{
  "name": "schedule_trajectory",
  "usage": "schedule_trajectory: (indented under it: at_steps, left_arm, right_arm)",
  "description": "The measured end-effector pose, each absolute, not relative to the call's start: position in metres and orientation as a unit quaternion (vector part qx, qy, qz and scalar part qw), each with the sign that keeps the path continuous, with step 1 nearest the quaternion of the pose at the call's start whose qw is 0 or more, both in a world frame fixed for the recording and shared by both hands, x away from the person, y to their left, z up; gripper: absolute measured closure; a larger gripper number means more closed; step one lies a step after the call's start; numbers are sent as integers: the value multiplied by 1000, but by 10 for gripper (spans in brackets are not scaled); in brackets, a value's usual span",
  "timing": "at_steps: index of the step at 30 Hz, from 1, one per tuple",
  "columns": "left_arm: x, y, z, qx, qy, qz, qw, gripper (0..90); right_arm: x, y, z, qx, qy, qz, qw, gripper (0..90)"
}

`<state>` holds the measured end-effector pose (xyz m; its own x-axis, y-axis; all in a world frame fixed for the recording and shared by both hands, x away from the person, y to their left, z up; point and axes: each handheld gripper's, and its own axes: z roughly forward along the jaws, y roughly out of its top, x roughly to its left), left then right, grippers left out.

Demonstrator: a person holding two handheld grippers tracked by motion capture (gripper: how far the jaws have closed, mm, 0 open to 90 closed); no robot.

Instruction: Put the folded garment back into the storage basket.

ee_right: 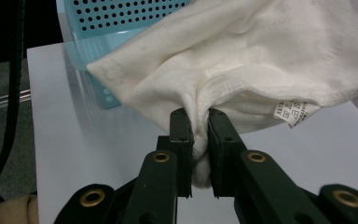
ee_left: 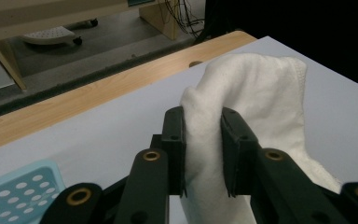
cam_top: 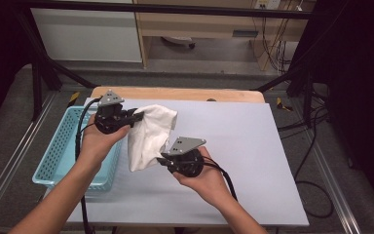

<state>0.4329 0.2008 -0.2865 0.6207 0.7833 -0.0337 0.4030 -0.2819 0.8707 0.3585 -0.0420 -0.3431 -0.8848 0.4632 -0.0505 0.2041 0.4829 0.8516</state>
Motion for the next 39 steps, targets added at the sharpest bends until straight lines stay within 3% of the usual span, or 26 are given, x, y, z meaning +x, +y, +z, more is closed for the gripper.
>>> schedule_trajectory:
  at_steps: [39]
  left_arm:
    - [431, 255, -272, 761, 408, 215, 456, 735]
  right_arm:
    - [369, 16, -332, 165, 857, 469, 137, 818]
